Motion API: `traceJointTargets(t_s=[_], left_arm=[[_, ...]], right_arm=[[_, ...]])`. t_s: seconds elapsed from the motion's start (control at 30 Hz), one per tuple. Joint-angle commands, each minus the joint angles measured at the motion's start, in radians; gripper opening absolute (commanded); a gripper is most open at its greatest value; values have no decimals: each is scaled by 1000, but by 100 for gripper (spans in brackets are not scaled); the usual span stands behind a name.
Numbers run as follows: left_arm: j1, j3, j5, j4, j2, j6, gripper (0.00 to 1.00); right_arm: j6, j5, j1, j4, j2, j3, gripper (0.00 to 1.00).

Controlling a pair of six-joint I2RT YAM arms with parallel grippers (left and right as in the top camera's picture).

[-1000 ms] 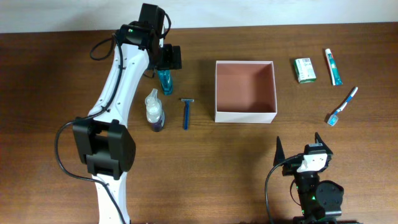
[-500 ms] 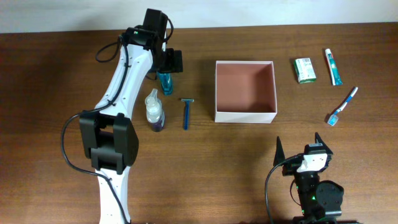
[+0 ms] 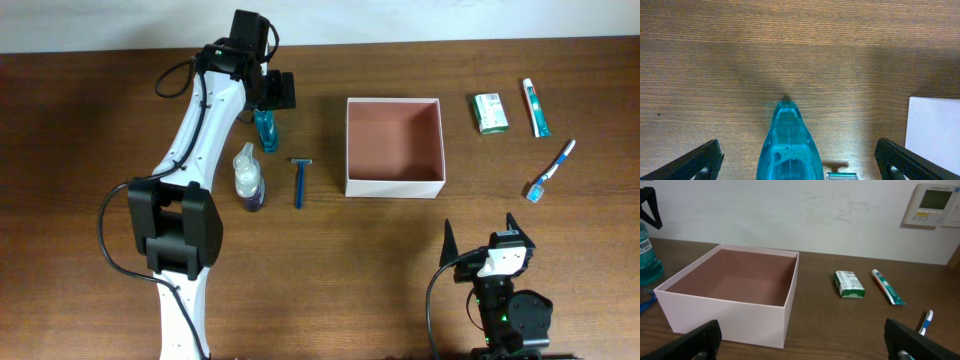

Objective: Pack container
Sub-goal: 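Lower the left gripper around the mouthwash bottle cap and close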

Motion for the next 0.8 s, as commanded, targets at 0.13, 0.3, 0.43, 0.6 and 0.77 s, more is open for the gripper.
traceJointTargets(t_s=[0.13, 0.3, 0.43, 0.6, 0.77], left_arm=[[4, 6, -11, -47, 3, -9, 100], [4, 6, -11, -72, 3, -6, 99], [4, 6, -11, -72, 3, -5, 99], [4, 6, -11, -72, 3, -5, 98], [3, 6, -11, -72, 3, -5, 89]], right_arm=[[1, 5, 9, -6, -6, -5, 99], [1, 5, 9, -6, -6, -5, 99], [1, 5, 9, -6, -6, -5, 99], [1, 5, 9, -6, -6, -5, 99], [1, 5, 9, -6, -6, -5, 99]])
